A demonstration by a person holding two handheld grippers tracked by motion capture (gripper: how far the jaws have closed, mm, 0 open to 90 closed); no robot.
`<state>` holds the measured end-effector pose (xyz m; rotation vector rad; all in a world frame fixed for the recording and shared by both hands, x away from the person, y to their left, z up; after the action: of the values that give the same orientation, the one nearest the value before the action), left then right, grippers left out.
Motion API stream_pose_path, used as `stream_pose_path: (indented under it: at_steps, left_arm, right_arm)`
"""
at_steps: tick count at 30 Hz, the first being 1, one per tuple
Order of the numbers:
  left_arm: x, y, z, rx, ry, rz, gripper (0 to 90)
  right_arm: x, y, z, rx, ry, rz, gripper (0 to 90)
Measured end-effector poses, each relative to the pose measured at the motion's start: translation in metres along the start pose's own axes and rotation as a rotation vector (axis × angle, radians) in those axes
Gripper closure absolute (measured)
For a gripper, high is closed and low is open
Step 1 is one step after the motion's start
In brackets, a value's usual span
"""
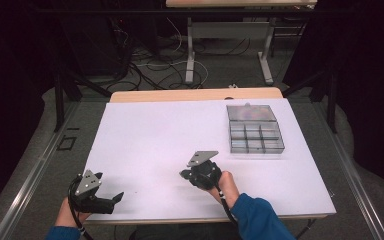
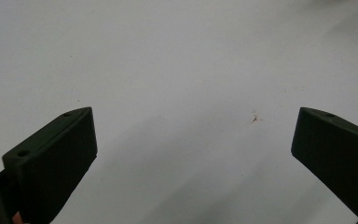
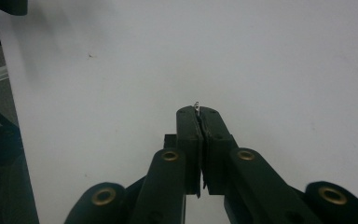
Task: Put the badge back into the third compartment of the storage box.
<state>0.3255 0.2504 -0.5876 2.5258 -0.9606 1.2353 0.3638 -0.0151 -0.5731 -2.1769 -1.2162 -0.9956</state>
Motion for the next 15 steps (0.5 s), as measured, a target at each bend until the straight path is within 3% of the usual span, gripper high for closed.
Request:
stream_pose_path:
  at_steps: [15]
  left_arm:
    - [0.000,0.000,-0.001,-0.001,-0.003,0.004,0.2]
  right_arm:
    - [-0.010,0.015,-0.035,-0.048,0.028,0.021,88.1]
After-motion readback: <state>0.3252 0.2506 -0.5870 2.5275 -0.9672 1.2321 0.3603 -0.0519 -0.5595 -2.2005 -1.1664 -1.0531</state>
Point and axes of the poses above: each handheld gripper's, and its own axes: z roughly forward along the jaws, x roughly out of its top, y roughly to its right, the point moved 9 cm from there along z, roughly forward along the jaws, and after that the axes turned 2 degrees about x, right-handed, at the moved point
